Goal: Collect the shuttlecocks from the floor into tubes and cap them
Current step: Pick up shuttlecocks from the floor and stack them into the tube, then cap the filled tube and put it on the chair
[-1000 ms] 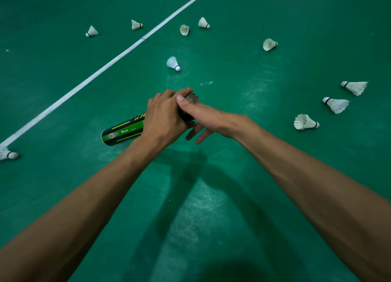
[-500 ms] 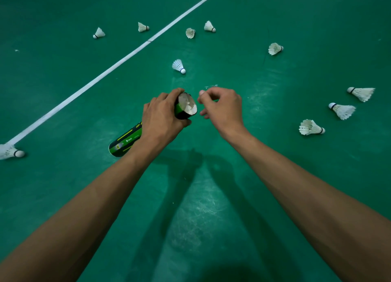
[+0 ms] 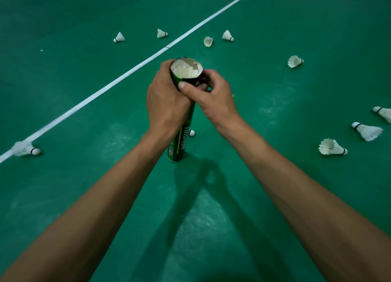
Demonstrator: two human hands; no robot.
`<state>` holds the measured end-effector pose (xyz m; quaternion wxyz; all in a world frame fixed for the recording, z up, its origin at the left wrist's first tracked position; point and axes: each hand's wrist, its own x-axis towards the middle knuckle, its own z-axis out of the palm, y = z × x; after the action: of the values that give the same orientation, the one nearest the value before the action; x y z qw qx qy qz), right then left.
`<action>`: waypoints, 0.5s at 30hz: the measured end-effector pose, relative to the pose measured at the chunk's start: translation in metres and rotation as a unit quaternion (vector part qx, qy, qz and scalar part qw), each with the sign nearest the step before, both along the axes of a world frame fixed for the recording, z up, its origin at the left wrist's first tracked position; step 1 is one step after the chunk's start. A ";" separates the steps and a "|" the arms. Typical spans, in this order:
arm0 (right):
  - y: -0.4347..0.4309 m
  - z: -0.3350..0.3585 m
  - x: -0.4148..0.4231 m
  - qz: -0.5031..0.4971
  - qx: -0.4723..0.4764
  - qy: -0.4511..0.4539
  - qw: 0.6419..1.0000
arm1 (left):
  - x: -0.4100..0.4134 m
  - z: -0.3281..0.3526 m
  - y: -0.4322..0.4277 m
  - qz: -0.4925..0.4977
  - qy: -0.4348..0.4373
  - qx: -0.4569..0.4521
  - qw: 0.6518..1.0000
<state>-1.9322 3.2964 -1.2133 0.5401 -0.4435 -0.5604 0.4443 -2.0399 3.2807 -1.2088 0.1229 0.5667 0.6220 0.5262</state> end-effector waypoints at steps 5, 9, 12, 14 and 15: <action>0.006 0.009 -0.012 -0.010 0.000 0.022 1.000 | -0.002 0.011 0.004 0.039 -0.041 -0.012 0.998; 0.013 0.010 -0.016 0.006 -0.013 0.035 0.999 | -0.014 0.014 0.012 0.025 -0.066 -0.033 0.997; 0.022 0.021 -0.026 0.032 -0.039 0.045 0.998 | -0.027 0.027 0.029 0.021 -0.082 -0.061 0.995; 0.031 0.033 -0.034 0.029 -0.050 0.048 0.997 | -0.038 0.041 0.042 0.019 -0.097 -0.082 0.992; 0.035 0.039 -0.038 0.026 -0.050 0.046 0.997 | -0.044 0.050 0.048 0.012 -0.106 -0.090 0.990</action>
<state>-1.9706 3.3315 -1.1745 0.5307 -0.4347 -0.5236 0.5052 -2.0837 3.3290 -1.1593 0.2321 0.4870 0.6568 0.5268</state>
